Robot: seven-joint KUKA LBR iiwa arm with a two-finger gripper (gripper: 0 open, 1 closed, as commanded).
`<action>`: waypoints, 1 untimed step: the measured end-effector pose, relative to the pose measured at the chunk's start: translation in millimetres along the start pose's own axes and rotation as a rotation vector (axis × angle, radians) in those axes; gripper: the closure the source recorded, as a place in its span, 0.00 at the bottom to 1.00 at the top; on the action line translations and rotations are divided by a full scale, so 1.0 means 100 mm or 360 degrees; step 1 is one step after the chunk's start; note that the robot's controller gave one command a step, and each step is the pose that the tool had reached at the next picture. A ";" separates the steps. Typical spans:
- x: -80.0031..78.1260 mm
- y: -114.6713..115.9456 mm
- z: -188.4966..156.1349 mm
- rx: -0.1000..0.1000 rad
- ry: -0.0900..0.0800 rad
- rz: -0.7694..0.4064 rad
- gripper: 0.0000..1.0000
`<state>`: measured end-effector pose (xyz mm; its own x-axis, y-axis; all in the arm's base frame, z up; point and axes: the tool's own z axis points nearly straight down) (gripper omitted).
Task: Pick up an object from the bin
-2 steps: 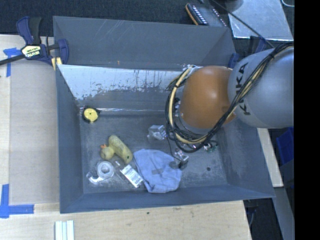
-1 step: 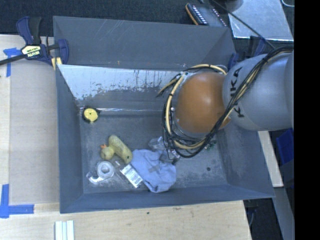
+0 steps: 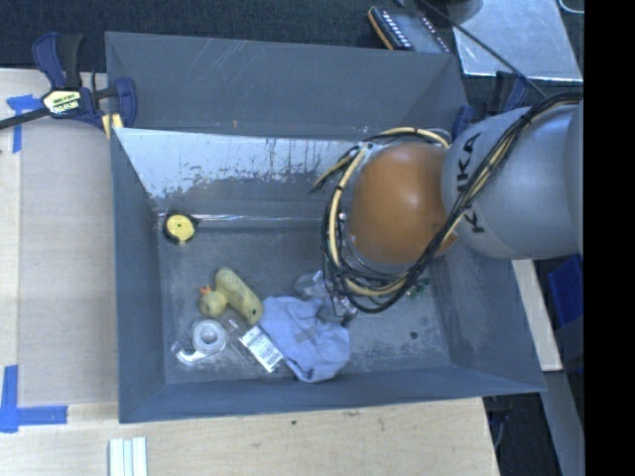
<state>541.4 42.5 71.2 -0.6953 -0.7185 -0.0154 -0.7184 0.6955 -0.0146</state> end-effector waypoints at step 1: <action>-0.10 0.00 -0.94 -0.0003 0.0002 0.0062 1.00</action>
Offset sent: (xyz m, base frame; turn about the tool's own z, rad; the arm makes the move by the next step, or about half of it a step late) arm -0.0003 0.0042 0.0941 0.0167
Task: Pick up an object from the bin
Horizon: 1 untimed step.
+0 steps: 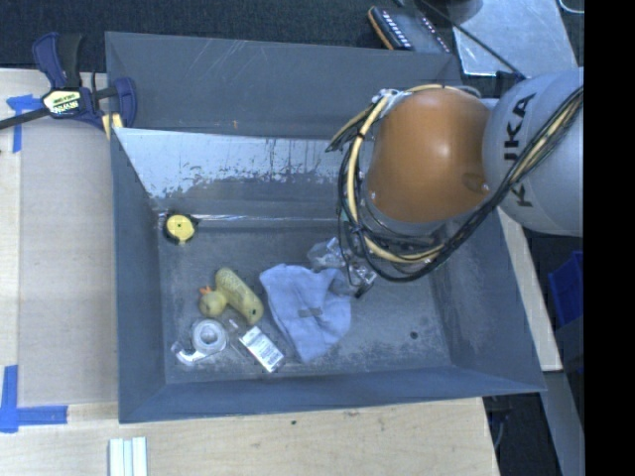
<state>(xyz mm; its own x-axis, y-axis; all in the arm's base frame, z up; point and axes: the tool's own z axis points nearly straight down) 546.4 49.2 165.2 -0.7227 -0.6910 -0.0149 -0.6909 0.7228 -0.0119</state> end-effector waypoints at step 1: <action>-0.02 -0.02 -0.82 0.0006 -0.0007 0.0007 1.00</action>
Offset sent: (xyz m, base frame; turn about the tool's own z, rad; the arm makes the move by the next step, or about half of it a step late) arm 0.0099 0.0155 0.1783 0.0175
